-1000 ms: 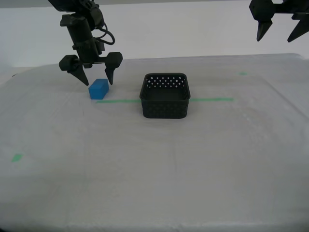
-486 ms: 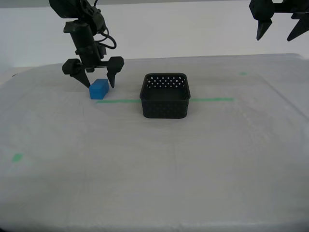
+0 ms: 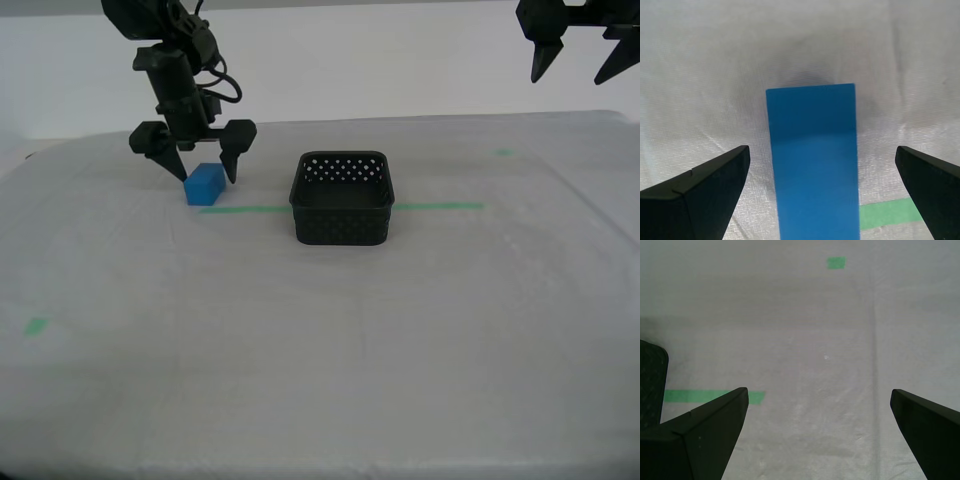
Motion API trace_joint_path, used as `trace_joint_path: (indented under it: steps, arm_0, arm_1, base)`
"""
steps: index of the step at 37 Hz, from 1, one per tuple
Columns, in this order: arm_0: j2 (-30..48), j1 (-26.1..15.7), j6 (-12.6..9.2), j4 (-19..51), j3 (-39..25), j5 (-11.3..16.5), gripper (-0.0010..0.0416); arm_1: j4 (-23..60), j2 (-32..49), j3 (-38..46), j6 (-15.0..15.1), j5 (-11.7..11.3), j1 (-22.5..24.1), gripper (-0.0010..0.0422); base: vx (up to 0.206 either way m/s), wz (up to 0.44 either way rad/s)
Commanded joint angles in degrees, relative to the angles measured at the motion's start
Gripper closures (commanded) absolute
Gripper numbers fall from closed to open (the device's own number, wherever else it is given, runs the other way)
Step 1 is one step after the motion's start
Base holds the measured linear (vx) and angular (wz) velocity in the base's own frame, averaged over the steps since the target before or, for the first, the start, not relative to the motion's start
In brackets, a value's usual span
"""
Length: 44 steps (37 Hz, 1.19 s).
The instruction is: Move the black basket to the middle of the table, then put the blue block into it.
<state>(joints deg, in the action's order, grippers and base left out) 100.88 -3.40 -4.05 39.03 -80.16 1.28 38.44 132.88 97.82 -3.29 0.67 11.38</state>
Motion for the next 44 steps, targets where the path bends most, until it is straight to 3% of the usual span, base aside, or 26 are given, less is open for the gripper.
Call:
trace_joint_path:
  steps: [1, 18, 44]
  arm_0:
    - [-0.02, -0.02, 0.04, -0.04, -0.02, -0.02, 0.0007]
    - [-0.02, -0.02, 0.04, -0.04, -0.02, -0.02, 0.0007]
    - [-0.02, -0.02, 0.04, -0.04, -0.02, -0.02, 0.0007]
  arm_1:
    - [-0.07, -0.04, -0.24, 0.13, -0.15, 0.04, 0.0012]
    - [0.04, -0.04, -0.44, -1.20, 0.26, 0.04, 0.0062]
    - [-2.27, -0.04, -3.43, -1.60, 0.26, 0.04, 0.0062]
  base:
    - [0.000, 0.000]
    - [0.000, 0.000]
    - [0.000, 0.000]
